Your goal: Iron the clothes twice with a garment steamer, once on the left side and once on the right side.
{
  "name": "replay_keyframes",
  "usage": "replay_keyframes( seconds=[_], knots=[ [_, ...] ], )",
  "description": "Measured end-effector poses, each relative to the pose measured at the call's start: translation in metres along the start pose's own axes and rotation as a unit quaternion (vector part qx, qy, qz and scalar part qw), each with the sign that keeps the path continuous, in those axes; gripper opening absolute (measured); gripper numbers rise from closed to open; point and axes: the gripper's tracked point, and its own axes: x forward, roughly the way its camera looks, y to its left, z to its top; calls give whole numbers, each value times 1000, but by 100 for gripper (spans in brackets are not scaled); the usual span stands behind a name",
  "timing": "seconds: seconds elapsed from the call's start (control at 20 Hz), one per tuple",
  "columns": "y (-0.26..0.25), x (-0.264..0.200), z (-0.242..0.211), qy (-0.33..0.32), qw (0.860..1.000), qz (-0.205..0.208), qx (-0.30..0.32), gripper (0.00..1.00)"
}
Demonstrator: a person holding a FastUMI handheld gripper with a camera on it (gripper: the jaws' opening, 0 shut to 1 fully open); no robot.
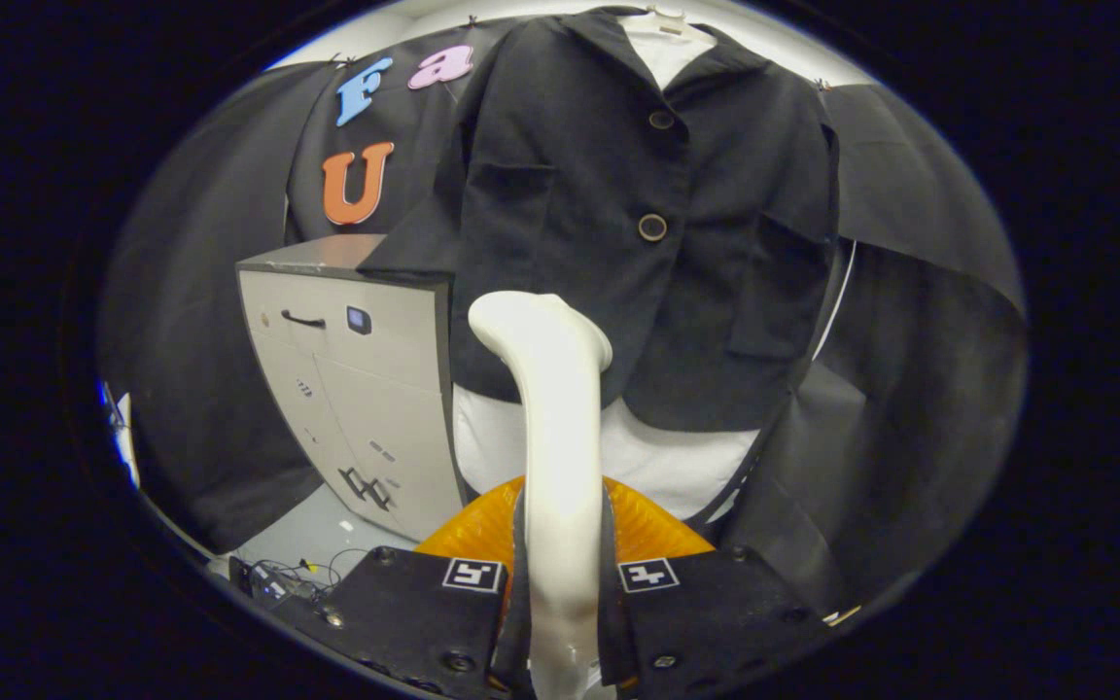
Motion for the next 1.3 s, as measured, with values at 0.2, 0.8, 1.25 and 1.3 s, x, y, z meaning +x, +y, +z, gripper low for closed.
replay_keyframes(
  seconds=[0.2,0.8,1.25,1.3],
  knots=[
    [3,5,-33,28,1000,-1,-6,30],
    [-30,-71,90,-104,993,15,53,30],
    [-119,-122,240,-275,959,-23,62,30],
    [-126,-127,252,-286,956,-17,70,30]
  ],
)
